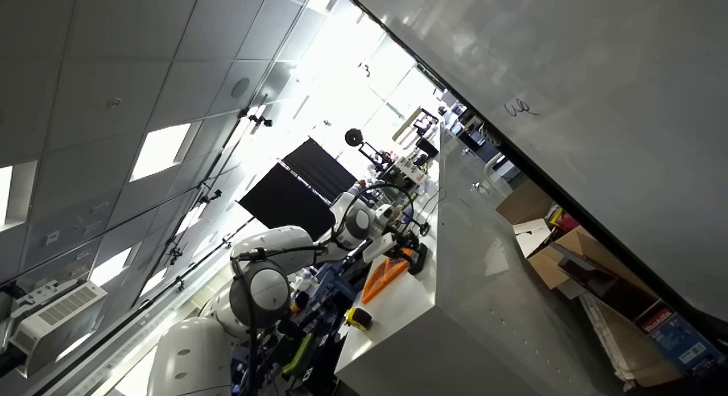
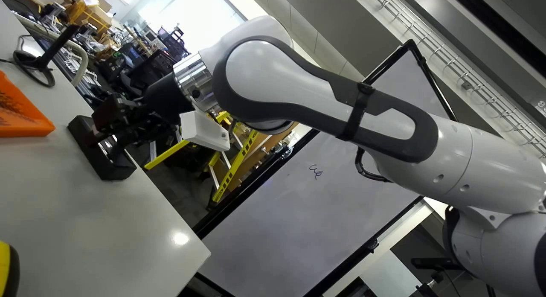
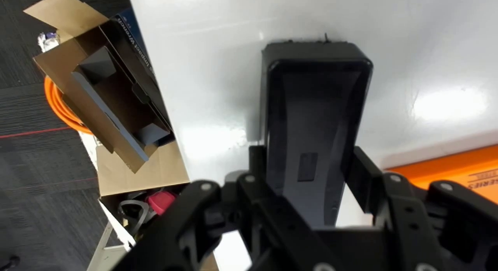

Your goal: Use the eraser to clean the whiteboard

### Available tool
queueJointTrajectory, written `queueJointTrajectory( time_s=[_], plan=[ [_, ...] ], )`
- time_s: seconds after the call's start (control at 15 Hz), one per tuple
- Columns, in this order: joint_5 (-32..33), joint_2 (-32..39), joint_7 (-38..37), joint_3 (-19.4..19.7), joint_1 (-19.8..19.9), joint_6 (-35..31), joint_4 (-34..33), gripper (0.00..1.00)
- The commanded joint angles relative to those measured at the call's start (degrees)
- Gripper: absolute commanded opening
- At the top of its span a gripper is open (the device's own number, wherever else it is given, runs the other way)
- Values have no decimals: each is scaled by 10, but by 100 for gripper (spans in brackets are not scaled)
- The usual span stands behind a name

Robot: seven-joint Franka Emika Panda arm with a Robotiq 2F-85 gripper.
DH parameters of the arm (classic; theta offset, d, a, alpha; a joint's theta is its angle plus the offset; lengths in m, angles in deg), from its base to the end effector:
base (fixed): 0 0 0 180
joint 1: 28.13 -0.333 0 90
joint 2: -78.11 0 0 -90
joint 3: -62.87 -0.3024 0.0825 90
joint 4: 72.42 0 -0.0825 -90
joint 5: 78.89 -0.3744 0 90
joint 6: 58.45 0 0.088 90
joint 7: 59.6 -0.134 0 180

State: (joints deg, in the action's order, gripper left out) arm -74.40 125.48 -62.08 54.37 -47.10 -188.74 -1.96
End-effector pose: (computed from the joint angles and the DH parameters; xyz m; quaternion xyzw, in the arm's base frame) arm 0.6916 0.3228 0.2677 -0.9716 -0.2073 -0.1040 0.0474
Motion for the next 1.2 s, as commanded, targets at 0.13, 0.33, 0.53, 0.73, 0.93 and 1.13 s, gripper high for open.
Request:
queueJointTrajectory(
  time_s=[0.13,0.33,0.53,0.73,0.93,1.13],
  plan=[
    [30,-60,12,8,-3,3,45,30],
    [60,-116,41,4,0,-8,98,30],
    [91,-194,76,-1,1,-19,178,30],
    [117,-274,118,-6,4,-11,249,30],
    [139,-362,175,-15,16,-6,327,30],
    [143,-451,244,-20,34,2,404,30]
  ],
)
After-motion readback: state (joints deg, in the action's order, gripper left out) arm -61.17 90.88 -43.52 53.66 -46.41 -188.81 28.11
